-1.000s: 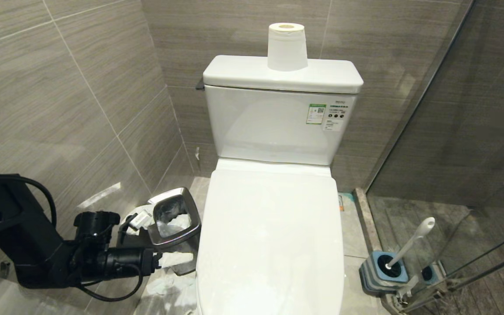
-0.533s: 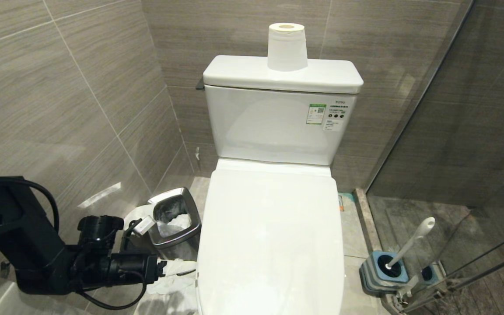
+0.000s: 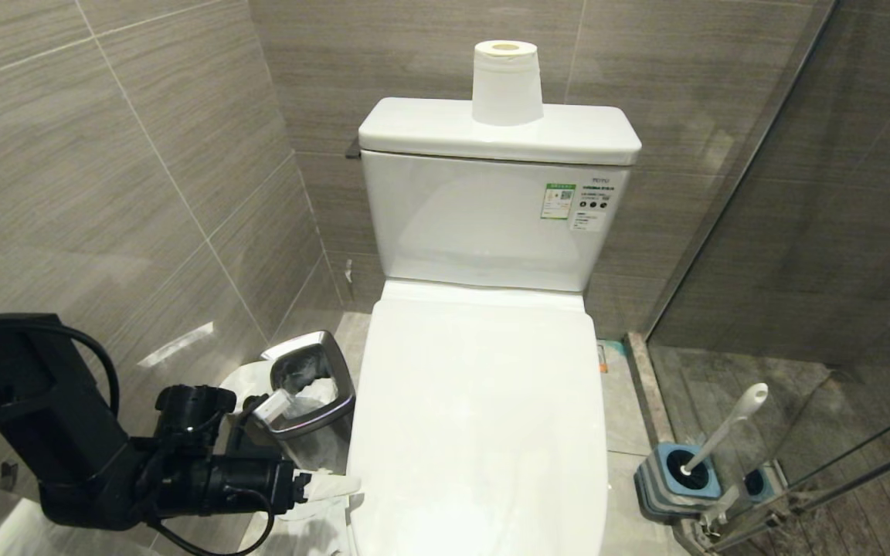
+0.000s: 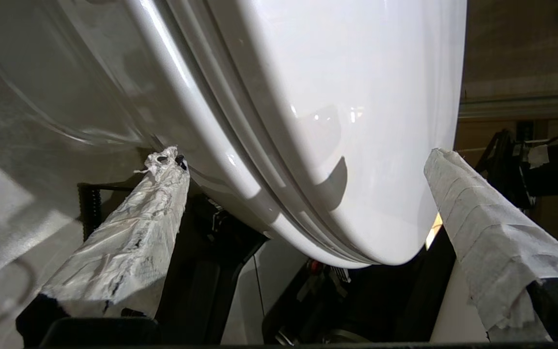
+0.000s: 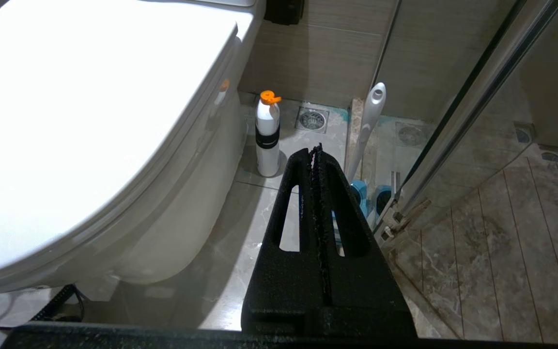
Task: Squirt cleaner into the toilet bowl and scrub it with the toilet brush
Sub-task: Use the left hand to lift the toilet lid slightly
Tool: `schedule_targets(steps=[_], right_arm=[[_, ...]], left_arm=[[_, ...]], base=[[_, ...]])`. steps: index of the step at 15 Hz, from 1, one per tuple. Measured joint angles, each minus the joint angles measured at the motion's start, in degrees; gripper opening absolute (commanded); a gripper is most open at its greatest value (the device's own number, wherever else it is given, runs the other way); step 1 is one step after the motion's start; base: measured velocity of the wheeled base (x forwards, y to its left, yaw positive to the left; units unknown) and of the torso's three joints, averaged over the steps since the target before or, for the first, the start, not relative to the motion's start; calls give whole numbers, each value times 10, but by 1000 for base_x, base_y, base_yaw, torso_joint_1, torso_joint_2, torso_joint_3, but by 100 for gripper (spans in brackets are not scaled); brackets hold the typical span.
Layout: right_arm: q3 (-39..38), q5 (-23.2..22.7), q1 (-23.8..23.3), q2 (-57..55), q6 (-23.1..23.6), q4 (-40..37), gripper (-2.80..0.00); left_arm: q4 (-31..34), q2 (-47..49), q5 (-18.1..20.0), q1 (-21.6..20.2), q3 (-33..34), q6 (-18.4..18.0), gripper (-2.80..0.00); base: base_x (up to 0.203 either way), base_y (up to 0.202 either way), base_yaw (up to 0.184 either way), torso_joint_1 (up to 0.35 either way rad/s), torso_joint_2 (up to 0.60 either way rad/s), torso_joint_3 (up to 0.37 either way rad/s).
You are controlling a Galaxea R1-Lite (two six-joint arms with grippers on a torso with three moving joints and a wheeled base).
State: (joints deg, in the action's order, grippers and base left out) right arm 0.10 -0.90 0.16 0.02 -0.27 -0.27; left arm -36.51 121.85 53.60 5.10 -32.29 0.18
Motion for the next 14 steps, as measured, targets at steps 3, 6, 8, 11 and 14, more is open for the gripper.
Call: schedule_targets(steps=[3,6,8,11,14], right_arm=[[0,0,0,0,0,0,-280],[0,0,0,0,0,0,-280],[0,0,0,0,0,0,-280],[0,0,0,0,0,0,-280],[0,0,0,0,0,0,-280]], left_arm=[[0,-7,1,6,7,1,0],[0,-12,2,11,10,3,0],[0,-14,7,17,17,3,0],[0,-14,8,29,22,3,0],[0,-13,7,39,23,4,0]], base=[[0,0,0,0,0,0],[0,0,0,0,0,0],[0,0,0,0,0,0],[0,0,0,0,0,0],[0,0,0,0,0,0]])
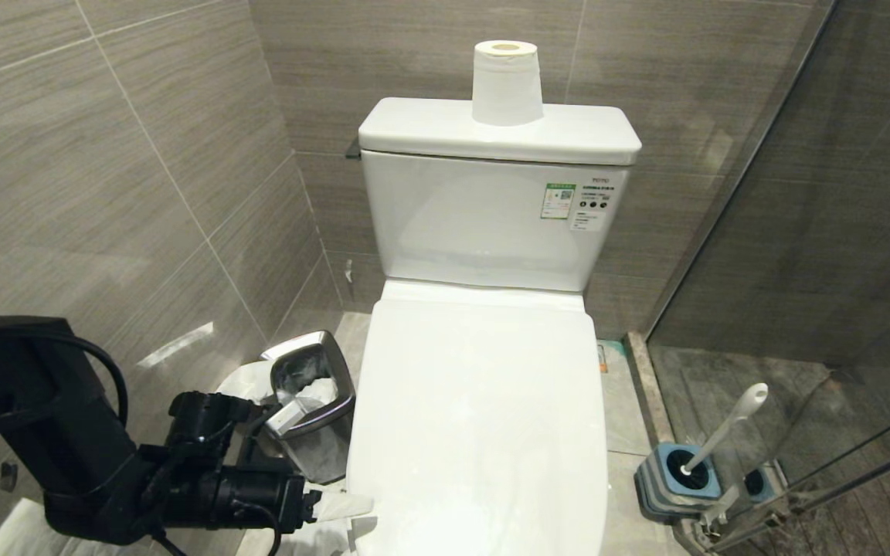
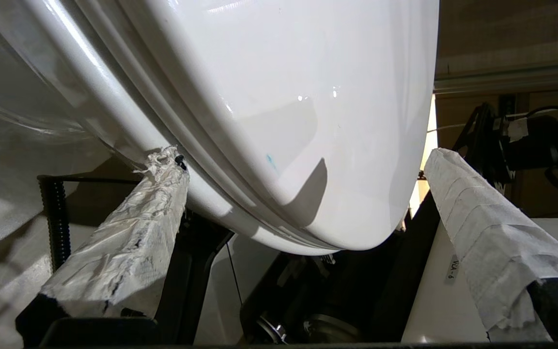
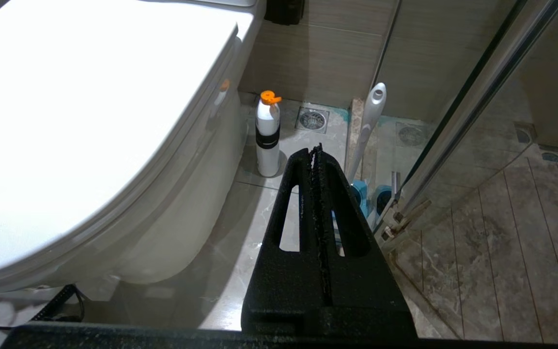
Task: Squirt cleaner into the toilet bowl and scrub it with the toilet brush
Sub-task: Use the left hand to lift the toilet lid slightly
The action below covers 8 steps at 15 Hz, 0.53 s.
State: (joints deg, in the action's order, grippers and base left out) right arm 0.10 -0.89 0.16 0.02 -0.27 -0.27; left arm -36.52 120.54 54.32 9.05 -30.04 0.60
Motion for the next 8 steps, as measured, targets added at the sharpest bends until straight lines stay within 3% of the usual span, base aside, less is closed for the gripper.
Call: schedule_targets(steps=[8], right_arm=[[0,0,0,0,0,0,-280]], left_arm=[[0,2,-17,12,-1,-3,0]], base=[[0,0,0,0,0,0]])
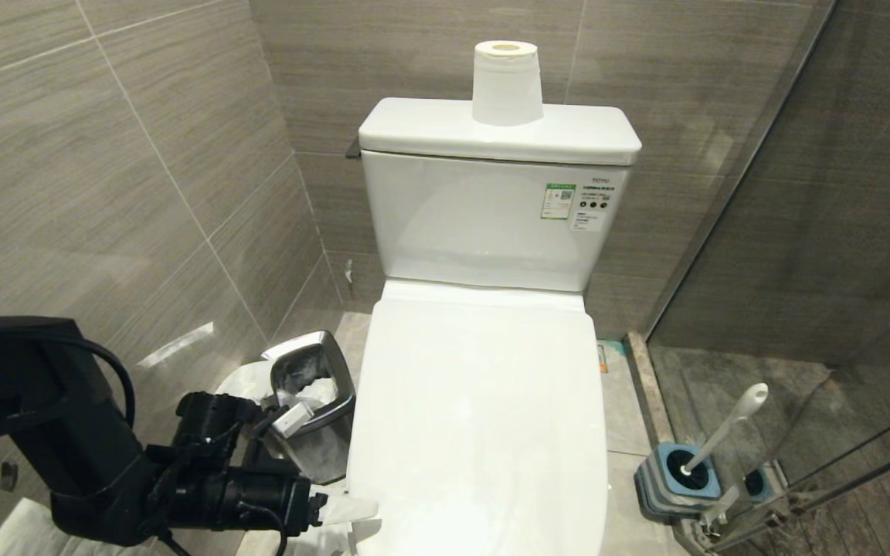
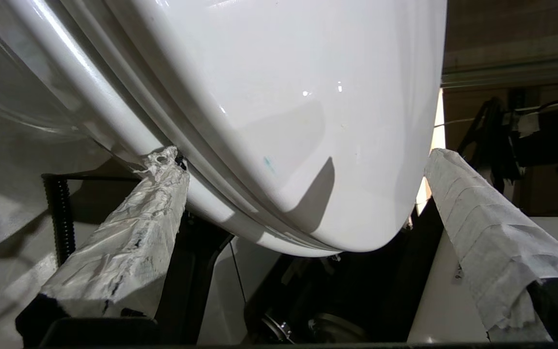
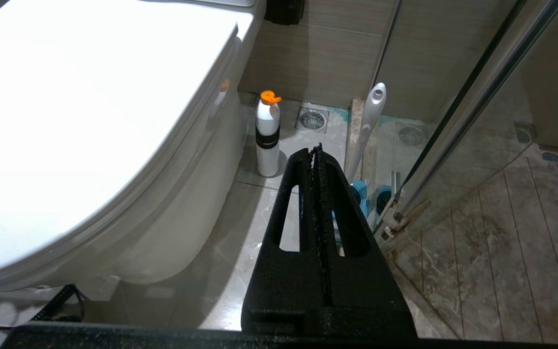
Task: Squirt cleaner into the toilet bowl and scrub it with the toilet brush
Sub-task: Use the left hand to lift the toilet lid slightly
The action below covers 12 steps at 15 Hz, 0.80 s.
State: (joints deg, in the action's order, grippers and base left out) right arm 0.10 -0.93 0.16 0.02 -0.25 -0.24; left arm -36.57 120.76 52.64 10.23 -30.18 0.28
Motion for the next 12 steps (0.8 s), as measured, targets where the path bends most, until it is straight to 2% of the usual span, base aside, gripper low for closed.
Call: schedule_targets(steps=[6,12], right_arm=[[0,0,0,0,0,0,-280],[0,0,0,0,0,0,-280]], left_arm=[[-2,4,-32,13,-1,-7,0],[5,2,-37,42,-1,-2,0]], base=[[0,0,0,0,0,0],[0,0,0,0,0,0]])
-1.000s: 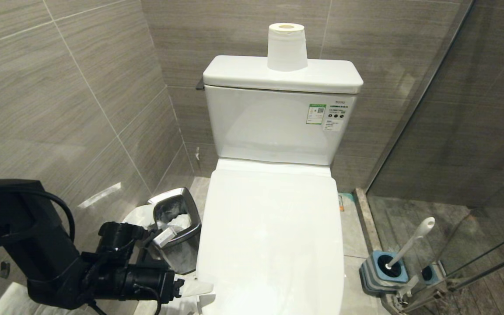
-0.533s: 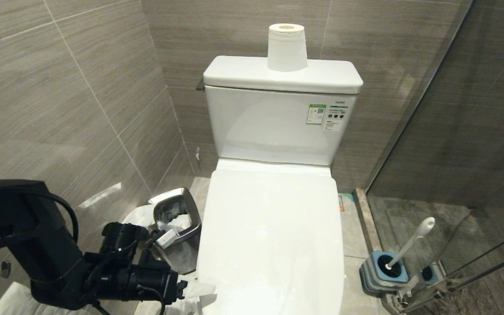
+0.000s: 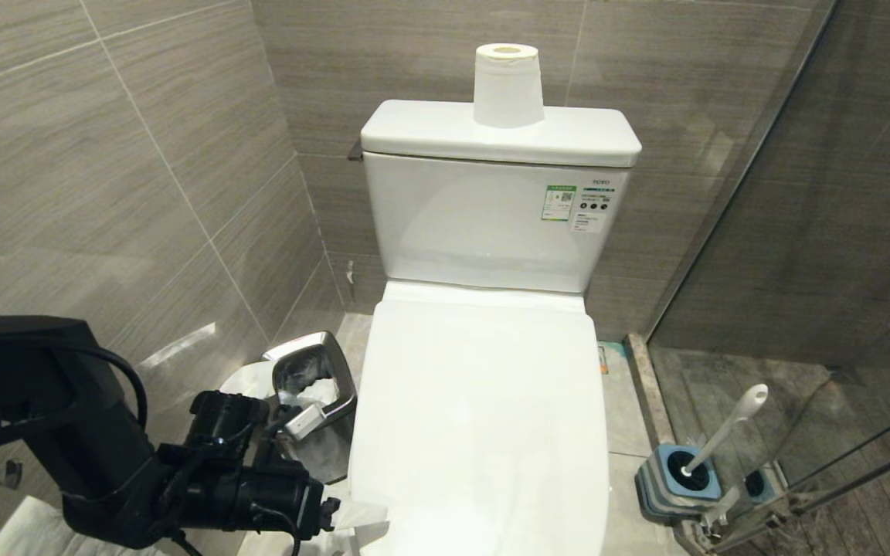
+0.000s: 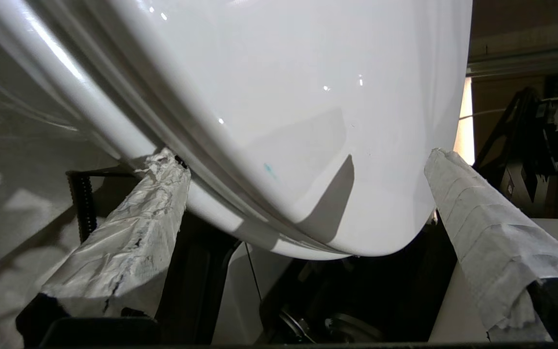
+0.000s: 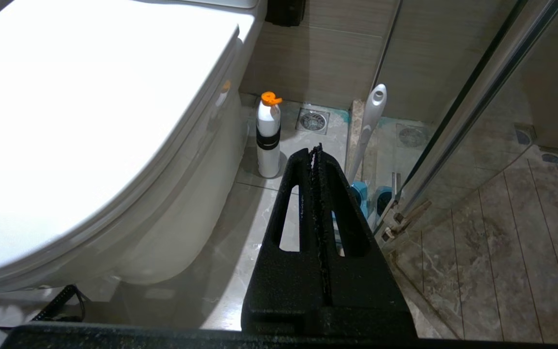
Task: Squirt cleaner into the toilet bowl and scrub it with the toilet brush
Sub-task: Use the left hand to lift the toilet lid slightly
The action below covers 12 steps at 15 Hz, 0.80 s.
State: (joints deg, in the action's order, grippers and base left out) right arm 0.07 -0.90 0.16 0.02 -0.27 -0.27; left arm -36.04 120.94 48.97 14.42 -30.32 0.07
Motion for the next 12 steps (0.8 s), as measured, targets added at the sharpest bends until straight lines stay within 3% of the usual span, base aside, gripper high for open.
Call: schedule_targets(steps=[5,12], right_arm=[[0,0,0,0,0,0,-280],[0,0,0,0,0,0,-280]], left_arm=[[1,-11,3,19,1,2,0],[8,-44,97,24,4,24,0]], base=[[0,0,0,0,0,0],[0,0,0,0,0,0]])
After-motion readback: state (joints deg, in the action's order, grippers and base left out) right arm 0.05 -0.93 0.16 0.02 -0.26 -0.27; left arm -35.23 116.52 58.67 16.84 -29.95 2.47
